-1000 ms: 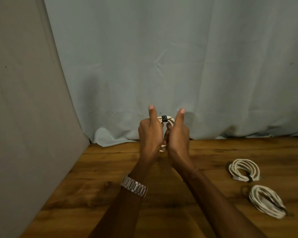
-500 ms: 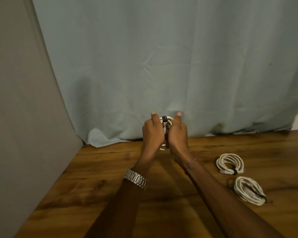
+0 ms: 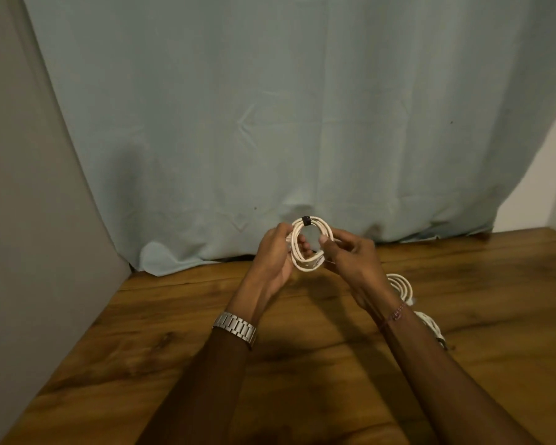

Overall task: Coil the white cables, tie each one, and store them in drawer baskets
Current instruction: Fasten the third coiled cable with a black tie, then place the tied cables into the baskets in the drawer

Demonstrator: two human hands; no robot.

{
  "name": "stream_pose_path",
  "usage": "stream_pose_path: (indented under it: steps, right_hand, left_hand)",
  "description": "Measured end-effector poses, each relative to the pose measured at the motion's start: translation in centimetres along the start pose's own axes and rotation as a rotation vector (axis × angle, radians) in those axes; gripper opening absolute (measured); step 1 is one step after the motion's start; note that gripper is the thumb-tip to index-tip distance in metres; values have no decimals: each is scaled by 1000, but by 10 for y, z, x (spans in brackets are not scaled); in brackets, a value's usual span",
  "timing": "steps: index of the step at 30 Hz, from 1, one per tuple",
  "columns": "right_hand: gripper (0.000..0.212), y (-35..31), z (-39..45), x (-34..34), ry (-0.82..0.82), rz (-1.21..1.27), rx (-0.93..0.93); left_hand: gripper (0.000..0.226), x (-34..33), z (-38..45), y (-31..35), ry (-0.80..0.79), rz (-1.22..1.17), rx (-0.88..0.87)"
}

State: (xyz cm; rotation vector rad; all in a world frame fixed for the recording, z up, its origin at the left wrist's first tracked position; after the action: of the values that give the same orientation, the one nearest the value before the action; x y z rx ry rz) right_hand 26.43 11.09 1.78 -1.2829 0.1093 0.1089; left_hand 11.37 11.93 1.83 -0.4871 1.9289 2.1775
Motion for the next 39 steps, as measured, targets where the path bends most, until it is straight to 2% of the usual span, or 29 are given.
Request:
stream_pose_path:
  steps: [4, 8, 11, 15, 18, 21, 24, 27, 32, 37, 39]
  right_hand:
    - [32, 11, -5, 42, 196, 25, -64]
    - [30, 22, -13, 67, 257, -137, -65]
    - [16, 37, -14, 72, 202, -272, -66]
    - [20, 66, -12, 72, 79, -540, -109]
    - [21, 82, -17, 69, 29, -651, -137]
    - [13, 96, -20, 62, -60, -688, -194]
    - [21, 100, -21, 60, -105, -693, -195]
    - [15, 92, -27, 66, -83, -694, -163]
    - [12, 61, -31, 123, 173, -709, -77]
    - [3, 35, -36, 184, 355, -808, -19]
    - [24, 44, -31, 202, 353, -917, -116]
  left_hand:
    - [14, 7, 2, -7, 65, 391, -90]
    - [17, 9, 6, -24, 64, 642, -116]
    - [23, 9, 11, -46, 36, 729, -69]
    - [31, 20, 24, -86, 17, 901, 18]
    - [33, 31, 24, -115, -1, 1037, 66]
    - [38, 38, 24, -126, 16, 1176, 43]
    - [48, 36, 23, -122, 25, 1282, -1]
    - [41, 35, 22, -116, 36, 1414, -25]
    - [29, -1, 31, -102, 36, 1424, -184]
    - [30, -65, 43, -117, -133, 1275, -201]
    - [31, -88, 51, -130, -202, 1287, -192]
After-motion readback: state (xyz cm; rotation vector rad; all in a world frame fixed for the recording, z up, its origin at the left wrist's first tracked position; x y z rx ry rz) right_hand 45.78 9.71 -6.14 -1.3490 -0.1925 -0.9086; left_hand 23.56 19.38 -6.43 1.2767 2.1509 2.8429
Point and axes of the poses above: each hand's wrist, its own z-axis towards the middle knuckle, its own x-axis out of the back of the hand, y = z × x, the point moved 10 cm from there along z, towards the middle knuckle, and after that the axes turned 4 degrees about z, right-handed, at the moved point
